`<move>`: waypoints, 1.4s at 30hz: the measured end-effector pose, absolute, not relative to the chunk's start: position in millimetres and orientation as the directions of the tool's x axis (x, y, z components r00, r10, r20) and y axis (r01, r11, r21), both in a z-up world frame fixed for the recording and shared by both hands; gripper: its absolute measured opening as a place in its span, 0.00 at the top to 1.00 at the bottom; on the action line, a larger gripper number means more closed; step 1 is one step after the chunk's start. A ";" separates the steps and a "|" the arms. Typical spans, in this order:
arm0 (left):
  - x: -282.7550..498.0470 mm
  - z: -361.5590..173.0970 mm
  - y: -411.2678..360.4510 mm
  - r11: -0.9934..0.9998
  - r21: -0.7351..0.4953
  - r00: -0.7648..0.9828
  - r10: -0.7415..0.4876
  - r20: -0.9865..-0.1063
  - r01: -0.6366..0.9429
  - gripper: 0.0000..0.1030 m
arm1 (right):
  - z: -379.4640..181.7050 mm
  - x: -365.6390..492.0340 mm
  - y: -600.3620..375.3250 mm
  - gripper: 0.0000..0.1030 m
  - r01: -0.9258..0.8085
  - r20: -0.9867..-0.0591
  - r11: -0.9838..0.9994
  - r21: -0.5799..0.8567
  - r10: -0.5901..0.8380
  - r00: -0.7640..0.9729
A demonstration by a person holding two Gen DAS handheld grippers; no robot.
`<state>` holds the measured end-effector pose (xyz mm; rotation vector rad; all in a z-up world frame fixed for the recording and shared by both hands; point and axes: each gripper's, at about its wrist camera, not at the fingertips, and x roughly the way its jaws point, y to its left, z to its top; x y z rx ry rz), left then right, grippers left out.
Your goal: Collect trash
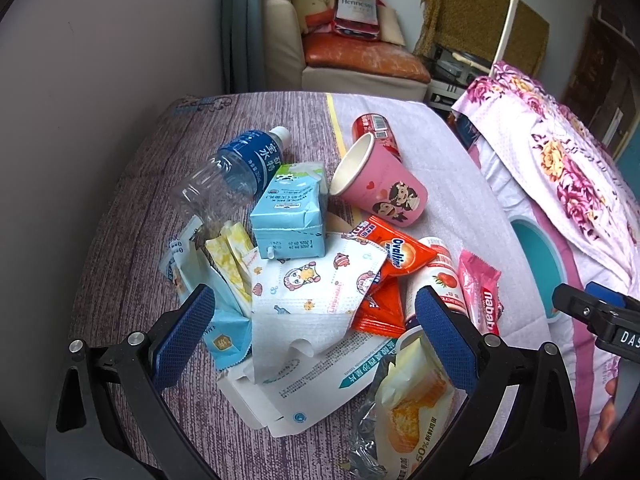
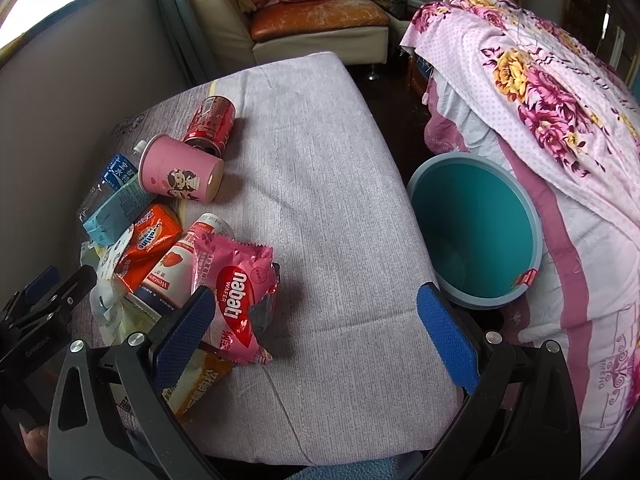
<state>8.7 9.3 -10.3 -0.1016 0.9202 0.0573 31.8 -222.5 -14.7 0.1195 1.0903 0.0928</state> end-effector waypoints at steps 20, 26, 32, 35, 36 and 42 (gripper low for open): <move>12.9 -16.9 27.1 0.990 -0.116 0.586 -0.047 -0.809 -0.079 0.03 | -17.1 42.4 -191.2 0.06 -0.057 -0.891 0.992 0.115 0.129 0.435; 18.8 -16.5 39.7 0.989 -0.128 0.583 -0.064 -0.810 -0.070 0.03 | -17.4 45.9 -181.9 0.06 -0.070 -0.892 0.992 0.105 0.125 0.433; 26.6 -18.1 51.3 0.988 -0.141 0.571 -0.081 -0.817 -0.062 0.03 | -19.5 49.8 -177.1 0.06 -0.074 -0.896 0.991 0.108 0.129 0.425; 29.5 -17.5 57.0 0.989 -0.141 0.567 -0.086 -0.819 -0.053 0.03 | -19.9 52.1 -174.1 0.06 -0.078 -0.898 0.991 0.105 0.129 0.421; 30.0 -17.7 60.0 0.989 -0.141 0.566 -0.088 -0.819 -0.050 0.03 | -20.2 53.4 -173.1 0.06 -0.081 -0.899 0.991 0.105 0.129 0.419; 39.6 -11.6 83.8 0.991 -0.128 0.569 -0.082 -0.818 -0.041 0.03 | -22.3 64.9 -163.0 0.06 -0.106 -0.903 0.989 0.099 0.135 0.409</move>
